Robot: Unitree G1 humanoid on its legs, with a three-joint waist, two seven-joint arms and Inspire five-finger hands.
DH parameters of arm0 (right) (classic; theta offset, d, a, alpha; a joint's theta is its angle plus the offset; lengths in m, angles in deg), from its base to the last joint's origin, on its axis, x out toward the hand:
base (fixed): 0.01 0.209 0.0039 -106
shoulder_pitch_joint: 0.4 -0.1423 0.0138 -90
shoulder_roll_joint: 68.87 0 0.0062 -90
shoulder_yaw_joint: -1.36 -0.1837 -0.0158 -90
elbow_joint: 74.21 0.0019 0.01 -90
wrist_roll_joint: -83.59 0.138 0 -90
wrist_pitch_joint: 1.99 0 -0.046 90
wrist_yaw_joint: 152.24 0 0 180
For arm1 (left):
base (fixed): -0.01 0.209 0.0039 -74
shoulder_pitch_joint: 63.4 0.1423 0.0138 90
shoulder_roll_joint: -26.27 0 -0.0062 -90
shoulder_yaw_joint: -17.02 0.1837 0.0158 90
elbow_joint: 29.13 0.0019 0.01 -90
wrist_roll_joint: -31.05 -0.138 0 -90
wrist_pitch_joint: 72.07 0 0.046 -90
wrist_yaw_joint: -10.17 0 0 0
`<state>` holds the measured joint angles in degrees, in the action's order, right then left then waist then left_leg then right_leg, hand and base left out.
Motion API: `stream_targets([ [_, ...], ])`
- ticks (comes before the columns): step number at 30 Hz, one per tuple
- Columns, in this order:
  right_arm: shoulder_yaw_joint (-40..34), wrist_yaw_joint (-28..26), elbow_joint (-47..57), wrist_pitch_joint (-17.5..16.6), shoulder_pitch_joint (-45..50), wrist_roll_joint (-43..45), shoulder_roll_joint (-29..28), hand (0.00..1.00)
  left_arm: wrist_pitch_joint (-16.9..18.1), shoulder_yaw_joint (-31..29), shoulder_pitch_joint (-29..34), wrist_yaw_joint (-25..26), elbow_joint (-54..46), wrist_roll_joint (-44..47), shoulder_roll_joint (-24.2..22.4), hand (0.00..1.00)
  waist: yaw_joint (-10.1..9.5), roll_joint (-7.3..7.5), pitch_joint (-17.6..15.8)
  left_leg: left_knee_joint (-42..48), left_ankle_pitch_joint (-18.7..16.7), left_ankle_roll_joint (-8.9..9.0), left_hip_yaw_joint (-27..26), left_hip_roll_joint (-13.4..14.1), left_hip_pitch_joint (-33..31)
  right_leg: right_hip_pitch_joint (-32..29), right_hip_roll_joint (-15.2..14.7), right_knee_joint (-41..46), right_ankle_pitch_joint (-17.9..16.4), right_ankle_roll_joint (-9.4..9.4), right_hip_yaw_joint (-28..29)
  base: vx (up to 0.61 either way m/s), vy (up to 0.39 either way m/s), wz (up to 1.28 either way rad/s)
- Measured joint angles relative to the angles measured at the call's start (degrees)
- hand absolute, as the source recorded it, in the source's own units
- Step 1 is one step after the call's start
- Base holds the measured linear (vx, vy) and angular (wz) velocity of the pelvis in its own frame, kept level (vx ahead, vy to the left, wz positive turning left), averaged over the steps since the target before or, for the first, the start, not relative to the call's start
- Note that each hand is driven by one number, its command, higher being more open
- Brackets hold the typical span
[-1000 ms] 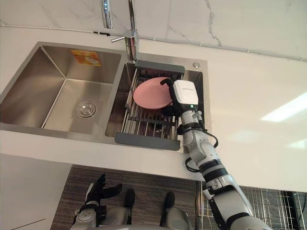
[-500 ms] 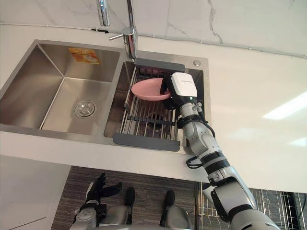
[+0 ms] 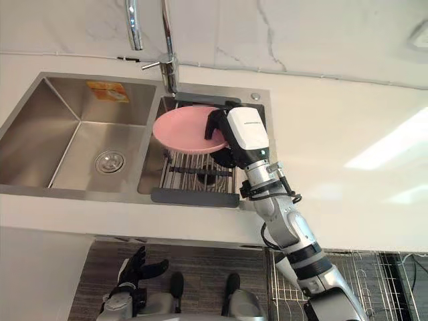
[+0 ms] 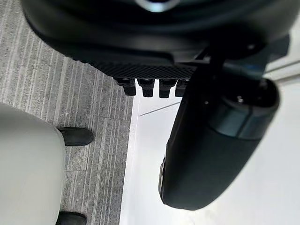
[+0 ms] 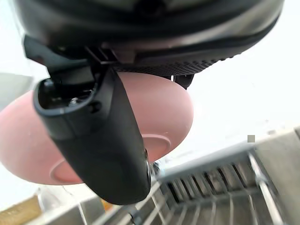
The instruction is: Walk over to the sink, pick up the cup, carry it to the dishwasher, place the cup inside the dishwasher, then close the dishwasher door
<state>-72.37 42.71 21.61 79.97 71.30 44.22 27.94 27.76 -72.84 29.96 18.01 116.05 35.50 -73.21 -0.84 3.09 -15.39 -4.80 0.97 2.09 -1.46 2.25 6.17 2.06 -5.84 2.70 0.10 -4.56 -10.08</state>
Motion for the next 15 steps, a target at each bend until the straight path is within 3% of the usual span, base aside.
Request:
stream_targets([
  [15, -7.48, 0.16, 13.91, -2.26, 12.96, 2.23, -0.41, 0.0, -0.69, 0.44, -0.22, -0.56, 3.87, -1.16, 0.0, 1.0, 2.09, 0.08, 2.79, -0.1, -0.52, -0.13, -2.73, 0.33, 3.37, 2.68, 0.74, -1.86, 1.13, 0.32, 2.59, -0.02, -0.007, -0.1],
])
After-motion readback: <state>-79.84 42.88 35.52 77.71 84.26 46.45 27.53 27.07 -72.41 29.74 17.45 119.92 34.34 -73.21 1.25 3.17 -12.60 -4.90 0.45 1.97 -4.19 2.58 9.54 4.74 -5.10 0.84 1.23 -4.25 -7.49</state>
